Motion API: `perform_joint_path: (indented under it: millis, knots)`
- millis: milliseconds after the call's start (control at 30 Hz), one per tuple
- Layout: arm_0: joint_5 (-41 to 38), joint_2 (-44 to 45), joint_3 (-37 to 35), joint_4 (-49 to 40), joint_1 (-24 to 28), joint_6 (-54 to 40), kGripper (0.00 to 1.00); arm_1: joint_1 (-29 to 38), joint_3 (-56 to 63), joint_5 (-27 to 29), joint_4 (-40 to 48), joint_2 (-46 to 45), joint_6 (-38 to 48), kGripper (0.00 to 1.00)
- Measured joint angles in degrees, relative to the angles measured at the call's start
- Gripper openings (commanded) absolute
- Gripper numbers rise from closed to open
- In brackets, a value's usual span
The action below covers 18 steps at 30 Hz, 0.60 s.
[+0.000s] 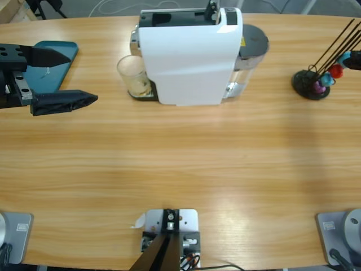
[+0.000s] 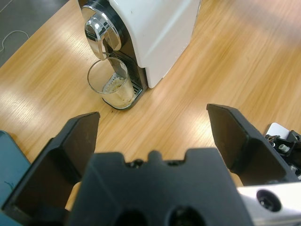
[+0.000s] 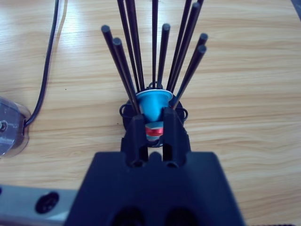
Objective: Pour coffee
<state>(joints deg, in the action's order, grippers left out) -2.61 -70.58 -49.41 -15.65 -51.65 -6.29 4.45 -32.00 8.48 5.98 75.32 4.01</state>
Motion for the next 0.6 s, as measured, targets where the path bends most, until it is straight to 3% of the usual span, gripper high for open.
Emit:
perform_joint_path:
  millis: [600]
  knots:
    - [0.0,-1.4,0.0,0.4,-0.1,0.8,1.000,0.0,-5.1,2.9,-5.5,-0.4,0.0,0.000]
